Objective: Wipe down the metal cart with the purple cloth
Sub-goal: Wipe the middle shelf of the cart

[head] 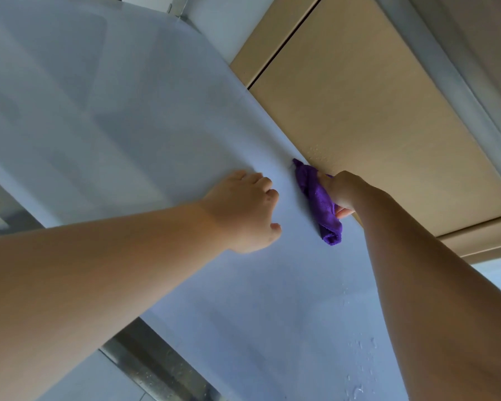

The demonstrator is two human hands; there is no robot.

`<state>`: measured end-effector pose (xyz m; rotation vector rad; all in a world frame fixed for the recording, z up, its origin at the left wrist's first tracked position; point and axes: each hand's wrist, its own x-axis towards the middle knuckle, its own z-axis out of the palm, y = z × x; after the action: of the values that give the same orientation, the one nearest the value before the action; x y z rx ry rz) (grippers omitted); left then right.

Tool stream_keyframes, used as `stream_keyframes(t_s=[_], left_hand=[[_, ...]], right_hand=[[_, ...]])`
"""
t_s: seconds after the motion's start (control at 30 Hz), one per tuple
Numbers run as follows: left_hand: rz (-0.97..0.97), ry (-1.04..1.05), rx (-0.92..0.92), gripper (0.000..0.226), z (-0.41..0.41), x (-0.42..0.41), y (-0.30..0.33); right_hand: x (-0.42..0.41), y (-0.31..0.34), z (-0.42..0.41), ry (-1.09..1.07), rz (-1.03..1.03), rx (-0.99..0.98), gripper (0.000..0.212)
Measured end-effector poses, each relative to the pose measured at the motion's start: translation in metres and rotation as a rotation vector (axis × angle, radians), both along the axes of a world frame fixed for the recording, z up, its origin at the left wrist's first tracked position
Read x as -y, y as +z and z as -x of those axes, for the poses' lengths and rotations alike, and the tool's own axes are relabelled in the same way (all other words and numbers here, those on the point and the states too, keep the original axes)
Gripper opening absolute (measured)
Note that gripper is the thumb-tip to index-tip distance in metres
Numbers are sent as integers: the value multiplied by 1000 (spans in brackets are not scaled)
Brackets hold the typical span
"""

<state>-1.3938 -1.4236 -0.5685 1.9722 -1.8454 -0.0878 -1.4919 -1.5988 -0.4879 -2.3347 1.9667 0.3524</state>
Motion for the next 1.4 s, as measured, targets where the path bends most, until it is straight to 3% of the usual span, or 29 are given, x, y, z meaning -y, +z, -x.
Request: stream_keyframes(t_s=[0.17,0.27,0.33,0.4,0.43,0.5,0.57,0.73,0.97,1.1,1.17,1.3,1.4], left_hand=[[1,-6,-5,48,1,-1,0],[4,10,-18,49,2,-2,0],[-3,10,-17,52,3,-1,0],[-6,9,-20,53,4,-1,0],[0,9,-21,52,4,-1,0],[9,12,-16,51,3,-2,1],[6,10,-11,51,4,-2,2],[16,7,-30,52,1,-3,4],[-18,4,-34,53,2,-2,5],[-3,9,-40,52,1,-2,3],[2,4,-49,52,1,-2,3],[24,18,-53,48,2,1,0],[34,24,-51,44,3,1,-2]], right_hand=[[25,-17,6,-47,13,-46,49],[1,-22,8,-21,218,-105,44],[-1,-24,17,58,403,-91,48],[4,-20,25,270,485,62,35],[9,-16,27,313,414,197,33],[11,-12,32,239,40,524,39],[8,-15,41,214,-218,646,47],[16,-30,46,255,-89,434,61],[10,-43,37,-81,89,92,75],[11,-35,35,-115,124,-10,80],[16,-27,42,-19,121,8,76],[9,-46,65,161,112,344,65],[3,-58,66,162,156,349,54]])
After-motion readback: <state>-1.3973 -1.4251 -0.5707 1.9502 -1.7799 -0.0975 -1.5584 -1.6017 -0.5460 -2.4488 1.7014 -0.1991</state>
